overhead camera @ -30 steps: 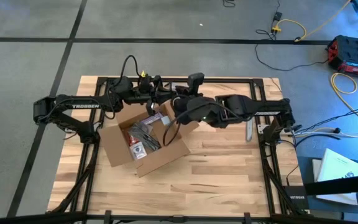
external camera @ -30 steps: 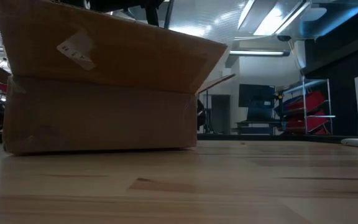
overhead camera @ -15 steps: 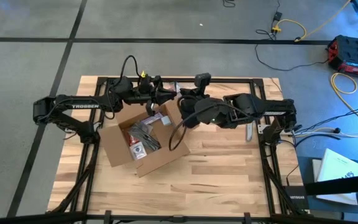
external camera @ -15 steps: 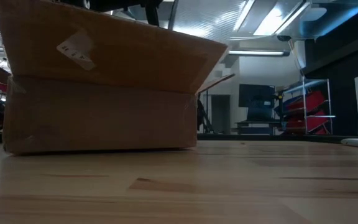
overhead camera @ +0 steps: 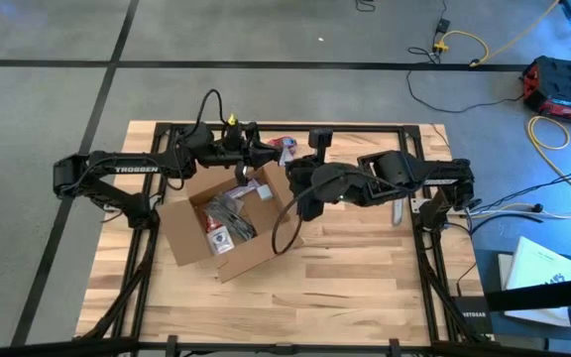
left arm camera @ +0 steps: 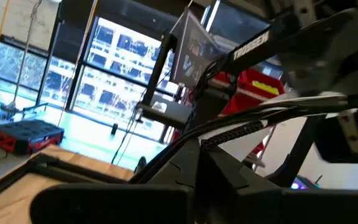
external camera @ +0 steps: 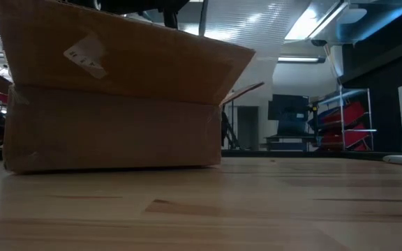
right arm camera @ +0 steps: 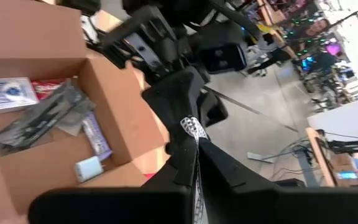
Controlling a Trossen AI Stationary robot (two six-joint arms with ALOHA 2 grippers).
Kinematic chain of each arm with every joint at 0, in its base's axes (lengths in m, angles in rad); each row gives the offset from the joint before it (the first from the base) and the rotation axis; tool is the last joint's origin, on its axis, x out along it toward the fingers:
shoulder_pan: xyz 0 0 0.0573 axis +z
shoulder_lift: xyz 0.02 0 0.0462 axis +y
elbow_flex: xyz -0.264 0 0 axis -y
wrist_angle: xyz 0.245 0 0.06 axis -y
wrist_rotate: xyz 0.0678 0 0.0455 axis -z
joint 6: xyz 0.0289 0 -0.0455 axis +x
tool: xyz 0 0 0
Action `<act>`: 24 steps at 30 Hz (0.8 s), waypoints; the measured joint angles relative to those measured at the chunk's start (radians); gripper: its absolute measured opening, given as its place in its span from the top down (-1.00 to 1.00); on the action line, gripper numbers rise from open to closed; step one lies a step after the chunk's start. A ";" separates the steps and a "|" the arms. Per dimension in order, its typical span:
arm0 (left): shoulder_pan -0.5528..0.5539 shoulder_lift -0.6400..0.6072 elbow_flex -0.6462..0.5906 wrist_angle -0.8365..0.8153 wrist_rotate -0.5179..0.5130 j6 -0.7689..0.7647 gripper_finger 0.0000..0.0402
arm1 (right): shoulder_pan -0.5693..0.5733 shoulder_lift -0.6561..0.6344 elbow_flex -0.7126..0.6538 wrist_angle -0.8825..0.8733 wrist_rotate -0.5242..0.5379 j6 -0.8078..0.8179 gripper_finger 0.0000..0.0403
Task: Unpack boxes
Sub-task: Close the transparent zip bag
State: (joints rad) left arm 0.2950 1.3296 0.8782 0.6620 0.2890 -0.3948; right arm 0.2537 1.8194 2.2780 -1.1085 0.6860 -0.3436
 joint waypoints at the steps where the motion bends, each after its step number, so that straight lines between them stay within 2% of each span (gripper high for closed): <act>1: 0.000 0.000 0.000 -0.005 0.000 0.001 1.00 | 0.005 0.000 0.000 -0.002 -0.007 0.007 1.00; 12: 0.000 0.000 -0.001 -0.034 -0.002 0.033 1.00 | 0.033 0.000 0.000 -0.001 -0.015 0.058 1.00; 20: 0.000 0.000 -0.001 -0.055 -0.002 0.037 1.00 | 0.049 0.000 0.028 0.026 0.101 0.046 1.00; 24: 0.000 0.000 -0.001 -0.064 -0.002 0.042 1.00 | 0.049 -0.007 0.065 0.049 0.121 0.028 1.00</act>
State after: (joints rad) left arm 0.2955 1.3299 0.8772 0.5981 0.2871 -0.3528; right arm 0.3025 1.8126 2.3429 -1.0594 0.8074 -0.3154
